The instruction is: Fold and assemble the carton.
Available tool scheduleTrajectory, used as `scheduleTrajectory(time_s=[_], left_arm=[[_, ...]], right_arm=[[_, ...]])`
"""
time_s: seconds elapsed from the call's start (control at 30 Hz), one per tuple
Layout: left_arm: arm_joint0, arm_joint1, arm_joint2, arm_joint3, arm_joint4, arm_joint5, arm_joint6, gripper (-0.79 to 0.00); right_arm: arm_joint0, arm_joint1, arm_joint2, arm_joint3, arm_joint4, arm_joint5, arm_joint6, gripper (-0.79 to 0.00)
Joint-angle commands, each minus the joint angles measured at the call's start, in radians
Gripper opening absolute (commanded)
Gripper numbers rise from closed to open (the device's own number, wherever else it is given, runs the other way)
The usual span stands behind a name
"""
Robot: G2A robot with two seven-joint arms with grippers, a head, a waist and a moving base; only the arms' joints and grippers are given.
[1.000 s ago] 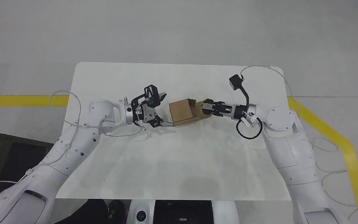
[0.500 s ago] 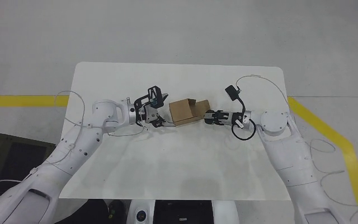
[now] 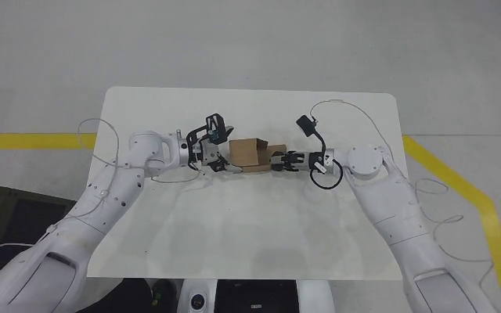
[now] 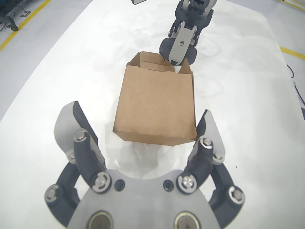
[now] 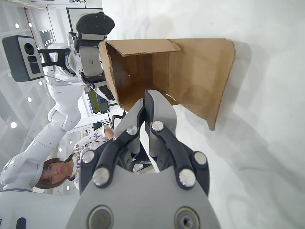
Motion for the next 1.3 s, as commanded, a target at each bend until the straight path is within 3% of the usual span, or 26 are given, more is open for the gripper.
scheduleTrajectory(time_s=[0.0, 0.53, 0.77, 1.27], left_arm=[[-0.008, -0.004, 0.000, 0.023, 0.012, -0.011, 0.009, 0.000], [-0.029, -0.017, -0.001, 0.071, 0.145, -0.110, 0.120, 0.000], [-0.027, -0.022, -0.006, 0.073, 0.175, -0.095, 0.134, 0.000], [-0.047, -0.046, -0.003, 0.088, 0.166, -0.108, 0.122, 0.000]], right_arm=[[0.012, -0.005, -0.016, 0.021, 0.015, -0.005, 0.002, -0.785], [0.089, -0.041, -0.098, 0.148, 0.066, -0.076, -0.028, -0.785], [0.115, -0.042, -0.091, 0.185, 0.065, -0.099, -0.046, -0.785], [-0.077, 0.032, 0.037, -0.132, -0.012, 0.107, 0.017, -0.785]])
